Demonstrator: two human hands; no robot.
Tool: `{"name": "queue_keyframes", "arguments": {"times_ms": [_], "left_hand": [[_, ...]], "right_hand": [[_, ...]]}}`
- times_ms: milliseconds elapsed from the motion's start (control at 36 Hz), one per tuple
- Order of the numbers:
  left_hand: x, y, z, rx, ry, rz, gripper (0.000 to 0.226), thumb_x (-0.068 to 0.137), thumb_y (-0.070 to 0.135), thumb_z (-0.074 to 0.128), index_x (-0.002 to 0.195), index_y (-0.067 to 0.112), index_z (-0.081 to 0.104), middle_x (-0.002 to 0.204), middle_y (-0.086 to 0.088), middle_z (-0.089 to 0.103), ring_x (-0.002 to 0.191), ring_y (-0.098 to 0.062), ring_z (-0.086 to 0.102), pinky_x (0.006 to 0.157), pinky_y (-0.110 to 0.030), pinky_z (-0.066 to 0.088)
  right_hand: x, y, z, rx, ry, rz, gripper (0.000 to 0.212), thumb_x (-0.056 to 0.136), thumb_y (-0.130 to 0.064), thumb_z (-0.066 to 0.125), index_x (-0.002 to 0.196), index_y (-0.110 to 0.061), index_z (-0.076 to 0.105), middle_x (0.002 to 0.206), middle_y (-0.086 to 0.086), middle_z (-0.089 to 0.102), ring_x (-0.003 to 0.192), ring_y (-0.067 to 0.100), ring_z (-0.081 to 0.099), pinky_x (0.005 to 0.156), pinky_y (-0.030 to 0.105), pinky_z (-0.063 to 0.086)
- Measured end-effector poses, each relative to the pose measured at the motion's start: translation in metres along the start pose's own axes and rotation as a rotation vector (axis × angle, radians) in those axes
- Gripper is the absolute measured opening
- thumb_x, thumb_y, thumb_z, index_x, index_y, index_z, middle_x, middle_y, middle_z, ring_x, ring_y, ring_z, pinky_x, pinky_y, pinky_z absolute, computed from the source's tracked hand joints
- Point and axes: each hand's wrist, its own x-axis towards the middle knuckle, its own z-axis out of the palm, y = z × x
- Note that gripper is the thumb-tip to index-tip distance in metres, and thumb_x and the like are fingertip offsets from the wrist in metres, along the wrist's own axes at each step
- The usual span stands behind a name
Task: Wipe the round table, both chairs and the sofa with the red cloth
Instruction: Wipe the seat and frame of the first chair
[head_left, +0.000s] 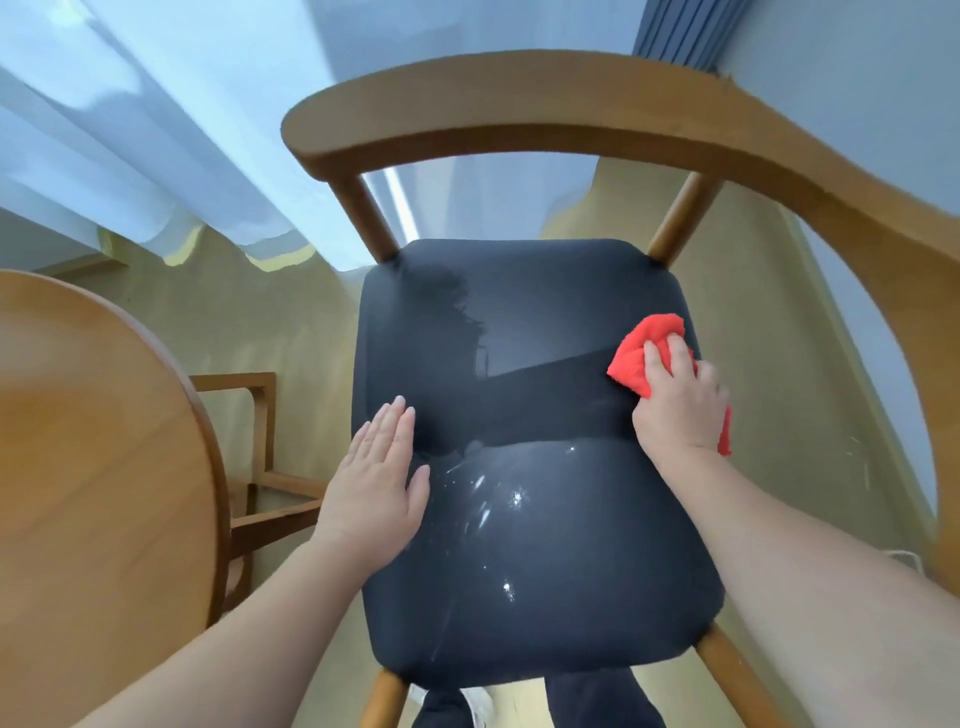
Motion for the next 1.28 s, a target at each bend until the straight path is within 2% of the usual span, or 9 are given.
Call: {"name": "queue_keyframes", "arguments": {"times_ms": [83, 250, 361, 500, 667, 778, 889, 1028, 1278], "left_hand": [[0.003, 0.001, 0.005, 0.000, -0.014, -0.022, 0.061, 0.099, 0.040, 0.021, 0.152, 0.016, 0.002, 0.157, 0.006, -0.009, 0.136, 0.001, -0.018, 0.112, -0.019, -0.012], [0.023, -0.017, 0.019, 0.064, -0.052, 0.031, 0.080, 0.080, 0.053, -0.006, 0.151, 0.017, 0.000, 0.150, 0.010, -0.018, 0.138, -0.002, -0.019, 0.113, -0.022, -0.013], [0.041, -0.032, 0.020, 0.154, -0.098, 0.115, 0.080, 0.079, 0.053, -0.011, 0.151, 0.018, -0.004, 0.151, 0.008, -0.021, 0.136, -0.003, -0.024, 0.111, -0.021, -0.016], [0.037, -0.027, 0.025, 0.066, -0.156, 0.121, 0.065, 0.093, 0.047, 0.009, 0.151, 0.019, -0.002, 0.156, 0.008, -0.016, 0.136, -0.001, -0.021, 0.110, -0.018, -0.013], [0.054, -0.033, 0.017, 0.003, -0.208, 0.152, 0.058, 0.100, 0.033, 0.025, 0.152, 0.021, 0.000, 0.156, 0.009, -0.014, 0.143, -0.005, -0.013, 0.111, -0.018, -0.009], [0.056, -0.042, 0.016, -0.004, -0.259, 0.162, 0.063, 0.096, 0.025, 0.028, 0.152, 0.021, 0.000, 0.156, 0.009, -0.015, 0.143, -0.006, -0.014, 0.111, -0.018, -0.011], [0.059, -0.042, 0.012, -0.018, -0.274, 0.158, 0.066, 0.093, 0.021, 0.030, 0.151, 0.021, -0.001, 0.154, 0.010, -0.017, 0.142, -0.005, -0.015, 0.110, -0.017, -0.011], [0.058, -0.042, 0.012, 0.015, -0.311, 0.135, 0.070, 0.090, 0.020, 0.031, 0.152, 0.019, -0.003, 0.148, 0.012, -0.024, 0.139, -0.003, -0.019, 0.109, -0.018, -0.013], [0.069, -0.022, -0.004, 0.113, -0.473, 0.033, 0.069, 0.091, 0.021, 0.028, 0.152, 0.018, -0.005, 0.156, 0.007, -0.019, 0.143, -0.006, -0.013, 0.117, -0.025, -0.001]], "right_hand": [[0.007, -0.001, 0.001, 0.014, -0.010, 0.099, 0.065, 0.080, -0.003, 0.060, 0.142, -0.018, 0.047, 0.154, 0.005, 0.033, 0.114, 0.039, 0.042, 0.093, 0.048, 0.035], [0.010, -0.005, 0.009, 0.049, 0.116, 0.113, 0.059, 0.078, -0.002, 0.062, 0.135, -0.013, 0.055, 0.146, 0.011, 0.045, 0.105, 0.043, 0.048, 0.086, 0.051, 0.041], [0.010, -0.012, 0.017, 0.078, 0.186, 0.126, 0.059, 0.075, 0.001, 0.061, 0.133, -0.011, 0.057, 0.144, 0.014, 0.047, 0.099, 0.045, 0.049, 0.086, 0.053, 0.045], [0.004, -0.050, 0.025, 0.070, 0.260, -0.025, 0.063, 0.064, 0.001, 0.072, 0.125, -0.008, 0.062, 0.131, 0.019, 0.057, 0.084, 0.043, 0.053, 0.069, 0.049, 0.050], [0.011, -0.095, 0.032, 0.050, 0.243, -0.014, 0.060, 0.065, -0.003, 0.071, 0.125, -0.006, 0.062, 0.130, 0.020, 0.057, 0.082, 0.041, 0.054, 0.070, 0.046, 0.050], [-0.004, -0.143, 0.047, 0.075, 0.213, -0.275, 0.053, 0.068, -0.009, 0.046, 0.118, -0.008, 0.067, 0.126, 0.018, 0.060, 0.075, 0.035, 0.053, 0.061, 0.038, 0.048], [-0.006, -0.170, 0.046, 0.059, 0.201, -0.332, 0.052, 0.071, -0.008, 0.044, 0.117, -0.009, 0.068, 0.126, 0.016, 0.062, 0.078, 0.033, 0.055, 0.062, 0.034, 0.042], [-0.006, -0.176, 0.048, 0.050, 0.136, -0.544, 0.055, 0.074, -0.010, 0.035, 0.120, -0.008, 0.066, 0.129, 0.017, 0.059, 0.079, 0.032, 0.052, 0.063, 0.037, 0.044], [0.022, -0.128, 0.034, -0.050, 0.180, -0.702, 0.054, 0.077, -0.005, 0.032, 0.116, -0.011, 0.069, 0.123, 0.011, 0.065, 0.072, 0.031, 0.055, 0.059, 0.034, 0.042]]}}
